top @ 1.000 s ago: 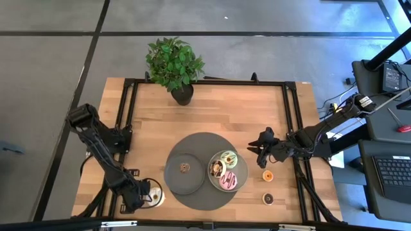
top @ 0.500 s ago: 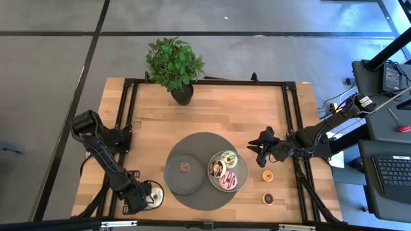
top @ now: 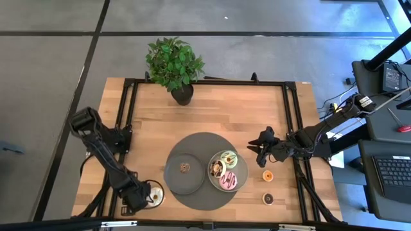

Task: Pick & Place donuts
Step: Put the violet donut on the dark gray plate

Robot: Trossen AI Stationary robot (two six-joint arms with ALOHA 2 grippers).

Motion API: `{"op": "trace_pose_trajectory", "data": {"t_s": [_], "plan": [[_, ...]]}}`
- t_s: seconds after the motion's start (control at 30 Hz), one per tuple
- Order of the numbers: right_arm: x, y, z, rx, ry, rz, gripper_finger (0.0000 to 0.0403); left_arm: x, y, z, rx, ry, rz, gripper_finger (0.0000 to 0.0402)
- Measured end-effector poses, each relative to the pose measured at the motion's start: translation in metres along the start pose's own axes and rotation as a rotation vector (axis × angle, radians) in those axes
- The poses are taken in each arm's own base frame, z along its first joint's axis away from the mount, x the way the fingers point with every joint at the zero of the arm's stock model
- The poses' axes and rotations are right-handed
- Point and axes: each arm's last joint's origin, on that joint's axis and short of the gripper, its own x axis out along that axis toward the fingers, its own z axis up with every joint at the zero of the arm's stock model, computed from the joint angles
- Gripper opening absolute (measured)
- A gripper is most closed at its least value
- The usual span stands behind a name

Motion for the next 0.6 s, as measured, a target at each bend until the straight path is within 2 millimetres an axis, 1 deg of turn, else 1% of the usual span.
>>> {"op": "trace_pose_trajectory", "data": {"t_s": [0.1, 0.2, 0.3, 0.43, 0.5, 0.6], "plan": [[0.000, 0.000, 0.000, -0.002, 0.000, -0.001, 0.0103, -0.014, -0.001, 0.000, 0.004, -0.034, -0.035, 0.0029], [0.000, 0.000, 0.001, -0.001, -0.023, -0.019, 0.0103, -0.029, 0.000, 0.004, -0.006, -0.141, -0.047, 0.0009], [0.000, 0.000, 0.004, 0.017, -0.085, -0.048, 0.0103, -0.049, 0.005, 0.014, -0.044, -0.338, -0.034, 0.0013], [-0.001, 0.004, 0.011, 0.008, -0.174, -0.047, 0.0103, -0.072, 0.018, 0.032, -0.070, -0.574, 0.022, 0.0019], [-0.001, 0.007, 0.015, -0.017, -0.204, -0.025, 0.0103, -0.080, 0.027, 0.044, -0.134, -0.647, 0.048, 0.0015], [-0.003, 0.011, 0.020, -0.046, -0.244, 0.000, 0.0103, -0.089, 0.044, 0.064, -0.292, -0.692, 0.043, 0.0008]]}}
